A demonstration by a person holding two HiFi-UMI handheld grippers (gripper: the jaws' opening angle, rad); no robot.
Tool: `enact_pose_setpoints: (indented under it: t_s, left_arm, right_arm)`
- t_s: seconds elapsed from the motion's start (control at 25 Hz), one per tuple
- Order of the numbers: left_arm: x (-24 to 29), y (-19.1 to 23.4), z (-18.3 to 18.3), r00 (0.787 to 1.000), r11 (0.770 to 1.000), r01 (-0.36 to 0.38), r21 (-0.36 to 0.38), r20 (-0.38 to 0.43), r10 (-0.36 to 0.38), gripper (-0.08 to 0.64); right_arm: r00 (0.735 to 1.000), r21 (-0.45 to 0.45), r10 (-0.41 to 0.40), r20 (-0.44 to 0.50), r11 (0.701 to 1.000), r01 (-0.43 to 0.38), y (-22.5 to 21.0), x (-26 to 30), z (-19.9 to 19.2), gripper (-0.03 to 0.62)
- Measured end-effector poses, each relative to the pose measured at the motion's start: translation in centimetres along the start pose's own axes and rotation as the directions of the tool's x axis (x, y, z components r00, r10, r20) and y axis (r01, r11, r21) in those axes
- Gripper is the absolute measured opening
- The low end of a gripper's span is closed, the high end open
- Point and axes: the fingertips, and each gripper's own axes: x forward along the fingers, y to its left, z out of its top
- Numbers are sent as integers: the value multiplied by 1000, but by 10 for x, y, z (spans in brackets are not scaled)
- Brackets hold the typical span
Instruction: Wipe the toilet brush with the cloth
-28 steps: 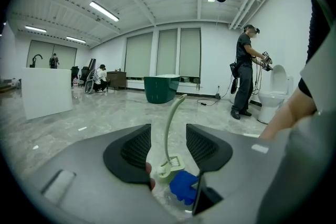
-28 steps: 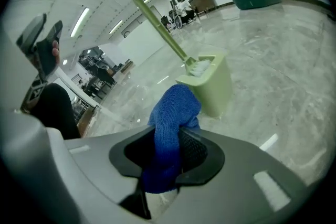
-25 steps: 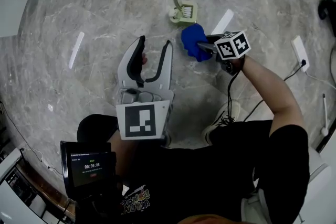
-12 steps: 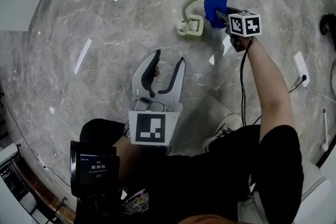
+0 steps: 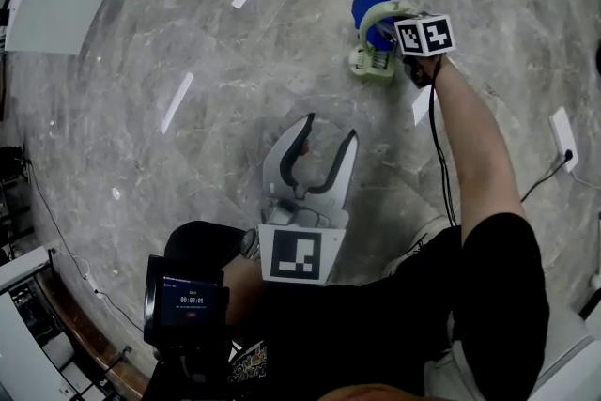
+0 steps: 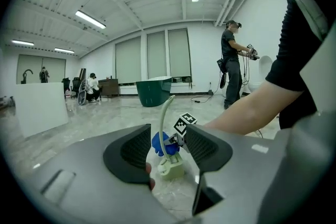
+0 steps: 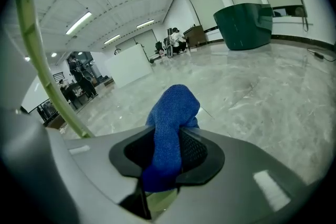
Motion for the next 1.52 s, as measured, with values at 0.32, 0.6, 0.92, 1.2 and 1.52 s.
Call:
enact_pose_setpoints:
  t_s: [0.32, 0.6, 0.92, 1.2, 1.52]
  left_arm:
    - [5, 9, 7, 1000, 998, 14, -67, 7, -14, 212]
    - [23, 13, 18, 999, 999, -26, -47, 32, 28, 212]
    - [51, 40, 33, 996, 993, -90, -79, 12, 91, 212]
    - [61, 44, 27, 993, 985, -120, -124, -9, 120, 212]
    - [55, 63, 25, 991, 953, -131, -274, -25, 129, 207]
  right_arm:
    - [992, 35, -108, -67, 993, 111, -40, -41, -30, 123]
    - [971, -100, -75, -229, 994, 53, -38, -80, -99, 123]
    - [900, -109, 208, -384, 957, -267, 48, -106, -156, 123]
    - [857, -54, 410, -312, 893, -447, 126, -97, -133, 123]
    - [845, 68, 515, -145, 857, -511, 130, -110, -77, 123]
